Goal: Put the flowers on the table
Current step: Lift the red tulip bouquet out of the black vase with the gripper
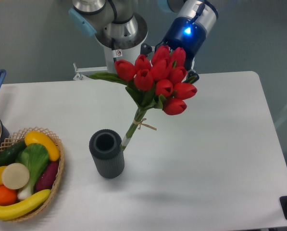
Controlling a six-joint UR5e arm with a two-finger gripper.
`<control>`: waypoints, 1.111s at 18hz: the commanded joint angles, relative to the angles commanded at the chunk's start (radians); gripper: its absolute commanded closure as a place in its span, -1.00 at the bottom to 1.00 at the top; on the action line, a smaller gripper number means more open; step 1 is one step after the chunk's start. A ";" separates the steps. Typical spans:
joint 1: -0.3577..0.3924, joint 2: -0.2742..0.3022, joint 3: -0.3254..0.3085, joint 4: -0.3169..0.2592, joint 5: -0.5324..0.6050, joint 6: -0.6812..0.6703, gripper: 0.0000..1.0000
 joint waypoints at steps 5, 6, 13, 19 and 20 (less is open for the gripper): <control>0.015 0.002 -0.003 0.000 0.000 0.011 0.22; 0.017 0.002 -0.005 0.000 0.000 0.012 0.22; 0.046 0.002 0.005 0.000 0.008 0.038 0.22; 0.058 0.005 -0.002 0.002 0.021 0.093 0.23; 0.058 0.006 -0.003 -0.002 0.044 0.112 0.23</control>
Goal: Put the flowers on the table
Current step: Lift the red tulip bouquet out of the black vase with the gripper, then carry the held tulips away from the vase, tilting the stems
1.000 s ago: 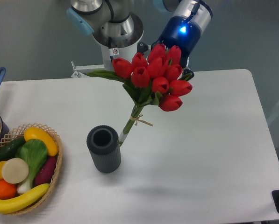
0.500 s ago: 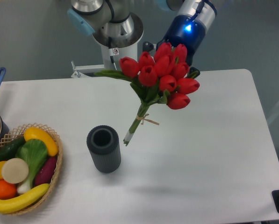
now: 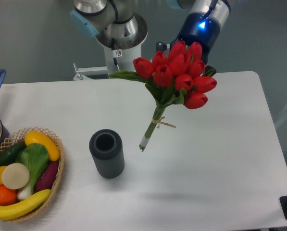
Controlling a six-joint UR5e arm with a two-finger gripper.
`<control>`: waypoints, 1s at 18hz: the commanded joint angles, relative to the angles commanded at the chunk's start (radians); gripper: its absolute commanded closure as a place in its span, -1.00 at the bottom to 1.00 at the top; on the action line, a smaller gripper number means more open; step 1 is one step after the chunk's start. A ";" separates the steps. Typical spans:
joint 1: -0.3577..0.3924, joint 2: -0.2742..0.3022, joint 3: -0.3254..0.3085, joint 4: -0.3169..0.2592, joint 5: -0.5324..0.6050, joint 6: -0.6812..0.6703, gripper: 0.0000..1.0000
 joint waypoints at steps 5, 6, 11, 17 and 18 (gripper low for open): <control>-0.003 -0.008 -0.006 -0.003 0.218 0.118 0.23; -0.002 -0.008 -0.006 -0.003 0.247 0.132 0.23; -0.003 0.002 -0.017 -0.009 0.364 0.176 0.23; -0.009 0.000 -0.081 -0.014 0.592 0.360 0.23; -0.011 -0.003 -0.087 -0.018 0.627 0.388 0.23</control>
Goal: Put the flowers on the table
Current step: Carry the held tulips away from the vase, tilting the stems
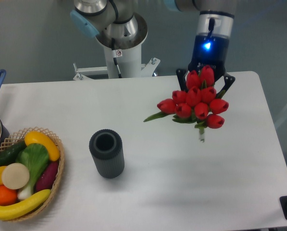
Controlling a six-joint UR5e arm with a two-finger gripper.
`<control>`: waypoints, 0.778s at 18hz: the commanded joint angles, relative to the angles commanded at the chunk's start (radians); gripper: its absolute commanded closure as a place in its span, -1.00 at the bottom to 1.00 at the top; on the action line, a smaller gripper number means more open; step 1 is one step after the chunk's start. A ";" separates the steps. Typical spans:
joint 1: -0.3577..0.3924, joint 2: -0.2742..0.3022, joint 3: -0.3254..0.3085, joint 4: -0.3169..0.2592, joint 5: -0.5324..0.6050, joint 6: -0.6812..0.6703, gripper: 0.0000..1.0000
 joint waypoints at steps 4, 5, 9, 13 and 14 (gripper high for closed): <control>-0.002 -0.006 -0.020 -0.015 0.141 0.069 0.23; -0.003 -0.009 -0.029 -0.015 0.182 0.098 0.23; -0.026 -0.049 -0.045 -0.020 0.307 0.181 0.23; -0.083 -0.104 -0.040 -0.020 0.426 0.227 0.23; -0.101 -0.127 -0.040 -0.020 0.462 0.227 0.23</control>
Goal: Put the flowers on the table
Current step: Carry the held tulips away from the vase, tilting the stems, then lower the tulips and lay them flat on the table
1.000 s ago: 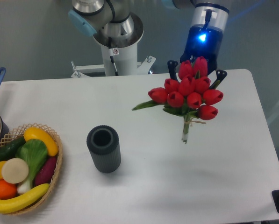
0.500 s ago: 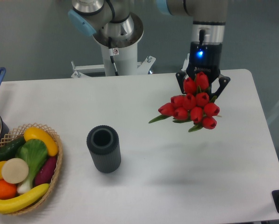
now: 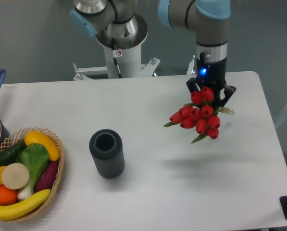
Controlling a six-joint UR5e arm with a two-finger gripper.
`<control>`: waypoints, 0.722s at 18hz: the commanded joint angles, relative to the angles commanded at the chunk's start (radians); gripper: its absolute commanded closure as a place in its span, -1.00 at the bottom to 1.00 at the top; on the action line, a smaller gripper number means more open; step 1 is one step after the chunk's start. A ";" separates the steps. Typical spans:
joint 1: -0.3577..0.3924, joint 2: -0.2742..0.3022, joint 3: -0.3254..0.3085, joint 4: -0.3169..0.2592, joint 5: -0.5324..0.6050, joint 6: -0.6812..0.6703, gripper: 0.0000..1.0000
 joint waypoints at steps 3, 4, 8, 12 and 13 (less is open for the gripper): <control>-0.058 -0.071 0.020 -0.002 0.164 0.023 0.23; -0.084 -0.095 0.024 -0.005 0.225 0.035 0.23; -0.140 -0.166 0.043 -0.006 0.327 0.038 0.23; -0.155 -0.221 0.044 -0.006 0.329 0.031 0.23; -0.155 -0.235 0.046 -0.005 0.329 0.028 0.23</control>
